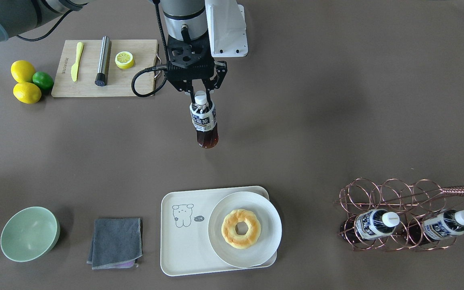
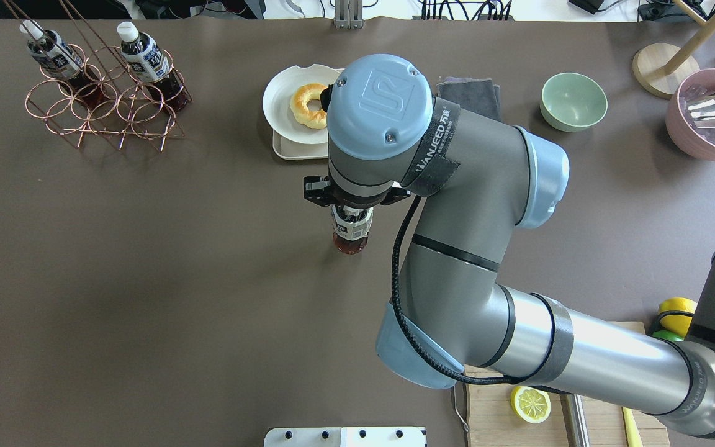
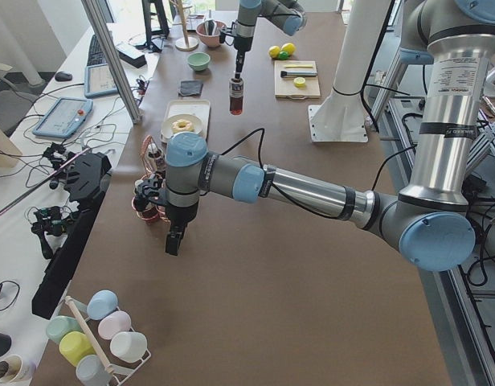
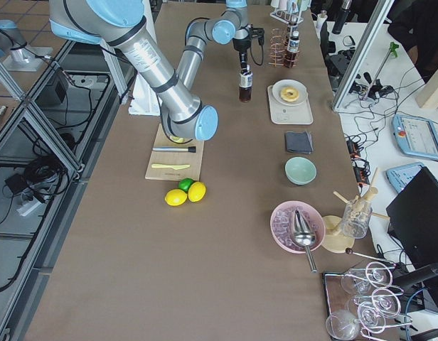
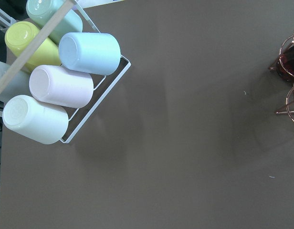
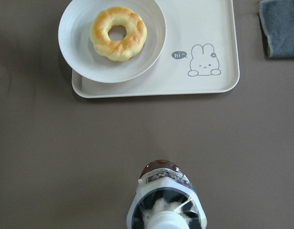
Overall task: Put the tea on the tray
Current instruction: 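Lift the bottle with the right gripper and lower it onto the tray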
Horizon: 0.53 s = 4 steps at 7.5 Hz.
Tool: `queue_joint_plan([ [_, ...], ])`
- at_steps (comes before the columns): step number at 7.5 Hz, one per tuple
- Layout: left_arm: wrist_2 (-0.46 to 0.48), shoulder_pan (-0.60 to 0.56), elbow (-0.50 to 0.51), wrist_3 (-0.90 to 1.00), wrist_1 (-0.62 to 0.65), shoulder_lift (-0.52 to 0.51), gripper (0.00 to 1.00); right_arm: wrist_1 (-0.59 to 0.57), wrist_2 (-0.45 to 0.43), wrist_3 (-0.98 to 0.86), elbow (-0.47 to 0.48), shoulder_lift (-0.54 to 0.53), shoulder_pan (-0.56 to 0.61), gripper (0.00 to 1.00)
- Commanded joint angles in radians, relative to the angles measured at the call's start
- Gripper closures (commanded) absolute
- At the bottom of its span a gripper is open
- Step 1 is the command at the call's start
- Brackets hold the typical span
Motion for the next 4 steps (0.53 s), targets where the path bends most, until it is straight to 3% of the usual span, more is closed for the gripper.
queue_joint_plan([
  [1,0.000,0.001,0.009,-0.001,0.002,-0.025,0.02,0.008,0.115,-0.168,-0.086,0.010,0.156,1.00],
  [4,0.000,0.004,0.058,-0.002,0.001,-0.071,0.02,0.062,0.170,-0.289,-0.392,0.166,0.279,1.00],
])
